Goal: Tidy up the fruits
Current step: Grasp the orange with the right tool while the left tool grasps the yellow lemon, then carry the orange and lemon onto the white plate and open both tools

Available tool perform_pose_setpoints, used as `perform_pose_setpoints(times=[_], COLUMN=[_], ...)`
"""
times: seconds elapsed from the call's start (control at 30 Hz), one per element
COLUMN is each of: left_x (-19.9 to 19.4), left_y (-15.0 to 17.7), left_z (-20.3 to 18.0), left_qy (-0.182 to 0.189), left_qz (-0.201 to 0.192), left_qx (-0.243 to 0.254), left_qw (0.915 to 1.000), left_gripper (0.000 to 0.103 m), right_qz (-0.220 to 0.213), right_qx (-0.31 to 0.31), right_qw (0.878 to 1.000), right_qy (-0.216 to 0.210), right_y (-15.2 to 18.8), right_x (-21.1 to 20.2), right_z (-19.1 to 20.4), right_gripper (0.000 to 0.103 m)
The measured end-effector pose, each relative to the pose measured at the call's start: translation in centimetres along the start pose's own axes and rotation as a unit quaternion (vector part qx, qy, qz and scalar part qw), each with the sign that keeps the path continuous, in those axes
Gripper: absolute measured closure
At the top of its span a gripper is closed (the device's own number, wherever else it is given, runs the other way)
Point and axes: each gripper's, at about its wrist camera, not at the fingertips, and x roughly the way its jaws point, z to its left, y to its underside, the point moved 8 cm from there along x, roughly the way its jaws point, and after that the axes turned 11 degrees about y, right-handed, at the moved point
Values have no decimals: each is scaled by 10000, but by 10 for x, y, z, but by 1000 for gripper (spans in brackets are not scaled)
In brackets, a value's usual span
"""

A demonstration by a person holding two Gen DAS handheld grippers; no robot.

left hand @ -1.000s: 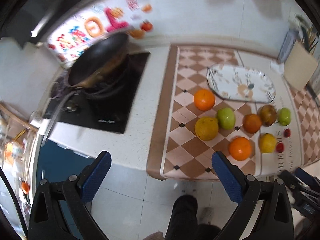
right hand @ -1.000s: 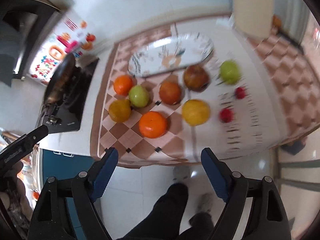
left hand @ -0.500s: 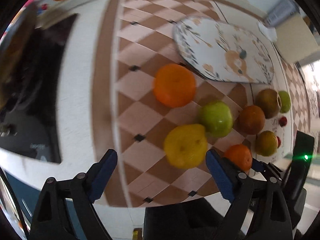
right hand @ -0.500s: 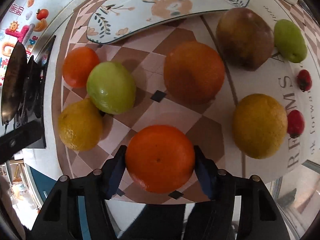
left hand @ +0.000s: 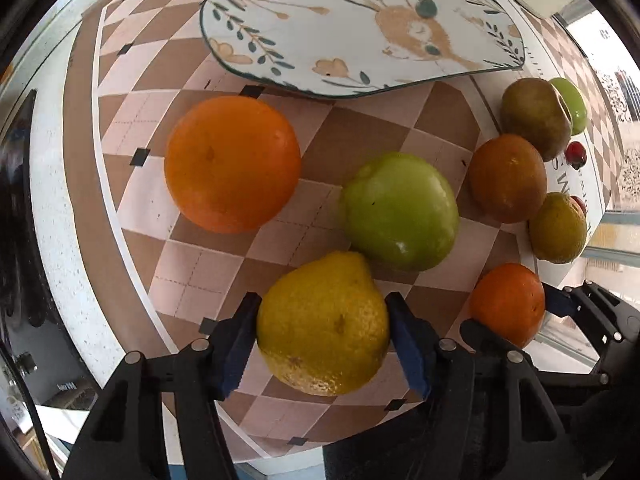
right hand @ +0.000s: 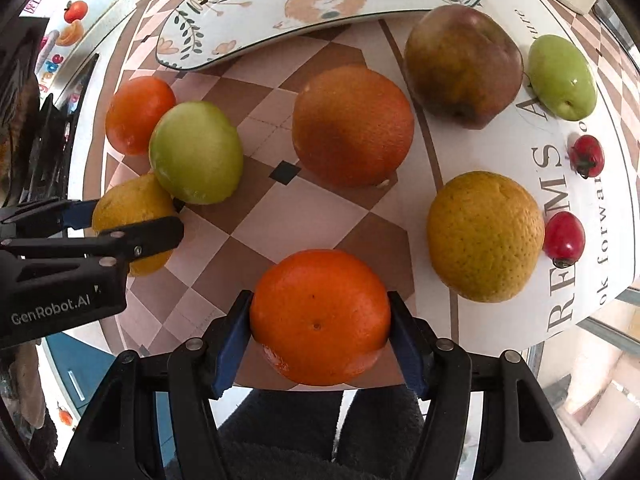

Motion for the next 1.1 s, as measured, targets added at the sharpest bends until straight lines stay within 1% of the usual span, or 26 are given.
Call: perform_pose_setpoints(times=[0.1, 0.17, 0.23, 0.33, 0.4, 0.53, 0.57, 0.7, 0.77, 0.8, 0.83, 0.87, 0.9, 0.93, 0.97, 1.0, 1.03, 1.1], left_x=[5, 15, 17, 16, 13, -6, -13, -49, -72, -86, -102, -110, -120, -123, -130, -127, -126, -126], left_y=[-1, -3, -8, -16, -15, -13, -17, -26, -30, -26, -35, -30, -38, -21, -37, -41, -55, -62], left_z=[0, 1, 3, 9, 14, 15, 16, 14, 15, 15, 15, 2, -4, -18, -16, -27, -24, -16], left_qy=[25, -13, -72, 9, 37, 80, 103, 232, 291, 322, 366, 398, 445, 480, 504, 505, 506, 566], left_qz=[93, 173, 60, -52, -144, -354, -436, -792, -1009, -1119, -1280, -1381, -1509, -1576, -1665, -1725, -1755, -1731], left_qx=[40, 59, 57, -104, -177, -270, -298, -448, -514, -559, -632, -680, -776, -823, -949, -1078, -1215, -1477], left_qw=[9999, 9998, 9999, 9999, 9997, 9990, 9986, 9956, 9931, 9916, 9891, 9873, 9845, 9829, 9802, 9778, 9756, 9721], left_gripper=[41, 42, 43, 44, 44, 44, 44, 44, 44, 44, 44, 44, 44, 44, 44, 44, 44, 44], right_qz=[57, 93, 128, 66, 55, 8, -18, -236, -352, -423, -514, -590, -704, -793, -911, -969, -1014, -1058], right_qx=[28, 36, 30, -31, -89, -144, -159, -275, -285, -288, -289, -282, -280, -300, -327, -335, -351, -407], right_qw=[10000, 10000, 9999, 10000, 9999, 9999, 9998, 9991, 9982, 9974, 9966, 9959, 9947, 9938, 9928, 9922, 9917, 9914], right_qy=[-6, -5, -21, -8, 11, -55, -83, -237, -403, -499, -576, -630, -695, -715, -708, -703, -702, -647], right_y=[4, 3, 2, 0, 1, -2, -2, -7, -12, -17, -24, -32, -43, -53, -68, -81, -98, -130], right_x=[-1, 0, 1, 0, -2, -9, -9, -35, -52, -62, -73, -82, -92, -99, -106, -109, -111, -108], right_z=[-6, -6, -5, -3, -4, -2, -2, -4, -6, -8, -10, -13, -18, -21, -27, -30, -34, -38], right_gripper=[35, 34, 34, 36, 37, 37, 37, 37, 37, 37, 37, 37, 37, 37, 37, 37, 37, 37])
